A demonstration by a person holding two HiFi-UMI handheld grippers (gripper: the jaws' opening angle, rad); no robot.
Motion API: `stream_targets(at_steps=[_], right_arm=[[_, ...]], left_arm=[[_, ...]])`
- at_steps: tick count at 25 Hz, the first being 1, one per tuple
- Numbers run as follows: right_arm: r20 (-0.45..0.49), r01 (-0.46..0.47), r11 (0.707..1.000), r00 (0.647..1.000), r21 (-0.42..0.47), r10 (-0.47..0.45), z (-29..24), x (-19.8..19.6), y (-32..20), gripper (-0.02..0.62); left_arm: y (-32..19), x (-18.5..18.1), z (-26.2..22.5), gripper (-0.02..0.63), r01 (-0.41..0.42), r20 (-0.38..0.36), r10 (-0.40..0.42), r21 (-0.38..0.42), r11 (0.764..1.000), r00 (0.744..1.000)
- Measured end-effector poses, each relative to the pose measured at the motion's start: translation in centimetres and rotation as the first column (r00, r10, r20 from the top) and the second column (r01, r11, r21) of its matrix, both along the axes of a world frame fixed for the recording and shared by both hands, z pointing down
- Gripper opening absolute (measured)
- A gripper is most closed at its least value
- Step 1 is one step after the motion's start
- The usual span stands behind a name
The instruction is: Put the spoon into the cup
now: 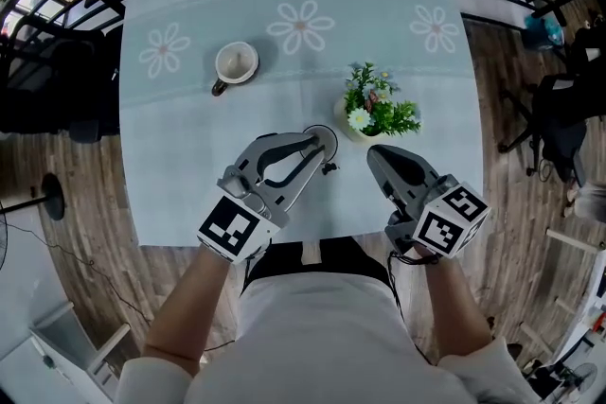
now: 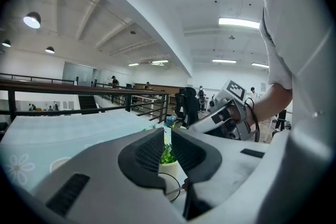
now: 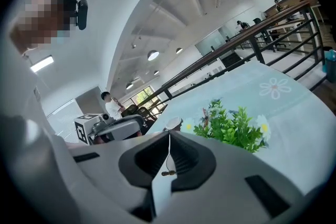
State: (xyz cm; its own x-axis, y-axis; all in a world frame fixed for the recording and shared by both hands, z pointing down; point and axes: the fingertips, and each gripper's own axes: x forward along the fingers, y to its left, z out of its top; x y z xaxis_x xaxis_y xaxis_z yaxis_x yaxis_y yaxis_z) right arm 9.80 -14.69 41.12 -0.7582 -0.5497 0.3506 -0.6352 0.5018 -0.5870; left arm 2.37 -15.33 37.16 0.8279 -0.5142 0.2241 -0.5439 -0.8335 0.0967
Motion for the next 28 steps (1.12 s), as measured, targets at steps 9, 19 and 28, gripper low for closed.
stream_targets(at_steps=[9, 19, 28], right_arm=[[-0.018, -0.012, 0.999, 1.000, 0.053, 0.013, -2.4, 0.2, -0.5, 0.025], [-0.019, -0.004, 0.994, 1.000, 0.110, 0.006, -4.9, -0.5, -0.9, 0.024], [-0.025, 0.016, 0.989, 1.000, 0.148, -0.012, -6.2, -1.4, -0.5, 0.023]], left_arm=[[-0.2, -1.3, -2.4, 0.039, 0.041, -0.004, -0.041, 0.006, 0.999, 0.999], [0.2, -2.8, -3.3, 0.025, 0.070, 0.011, -0.070, -0.023, 0.997, 0.997], [0.7, -3.2, -3.6, 0.021, 0.072, 0.016, -0.072, -0.021, 0.997, 0.997]])
